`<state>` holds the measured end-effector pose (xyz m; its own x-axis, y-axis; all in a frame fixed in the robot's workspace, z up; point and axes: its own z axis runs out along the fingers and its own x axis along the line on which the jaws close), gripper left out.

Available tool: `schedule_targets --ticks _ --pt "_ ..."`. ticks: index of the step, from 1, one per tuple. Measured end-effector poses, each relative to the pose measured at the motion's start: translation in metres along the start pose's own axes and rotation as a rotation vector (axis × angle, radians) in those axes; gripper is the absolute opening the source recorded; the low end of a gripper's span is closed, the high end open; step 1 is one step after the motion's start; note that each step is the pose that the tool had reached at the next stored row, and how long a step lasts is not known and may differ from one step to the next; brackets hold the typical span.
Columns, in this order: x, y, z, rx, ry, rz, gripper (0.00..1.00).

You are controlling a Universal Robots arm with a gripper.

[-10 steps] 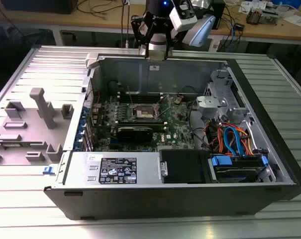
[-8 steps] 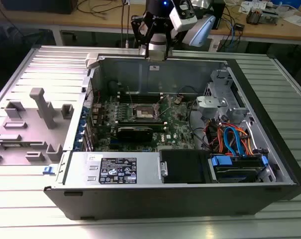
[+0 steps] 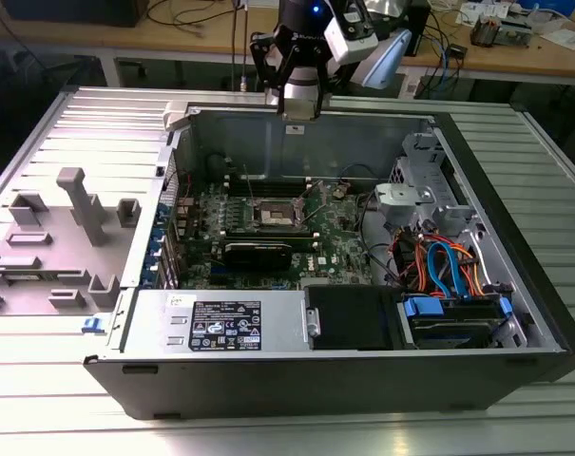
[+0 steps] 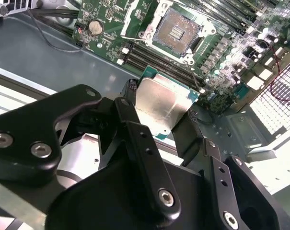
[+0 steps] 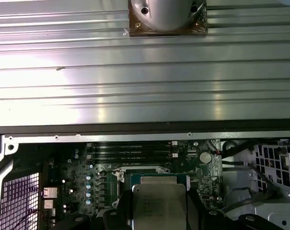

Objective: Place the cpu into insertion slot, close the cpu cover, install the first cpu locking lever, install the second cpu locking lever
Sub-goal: 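Place the cpu into insertion slot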

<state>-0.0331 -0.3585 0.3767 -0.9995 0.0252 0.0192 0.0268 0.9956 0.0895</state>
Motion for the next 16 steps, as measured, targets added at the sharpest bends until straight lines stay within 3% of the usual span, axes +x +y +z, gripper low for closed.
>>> schedule_targets --ticks 16 --pt "-0.0001 -0.0009 0.0004 0.0001 -0.0011 0.013 0.55"
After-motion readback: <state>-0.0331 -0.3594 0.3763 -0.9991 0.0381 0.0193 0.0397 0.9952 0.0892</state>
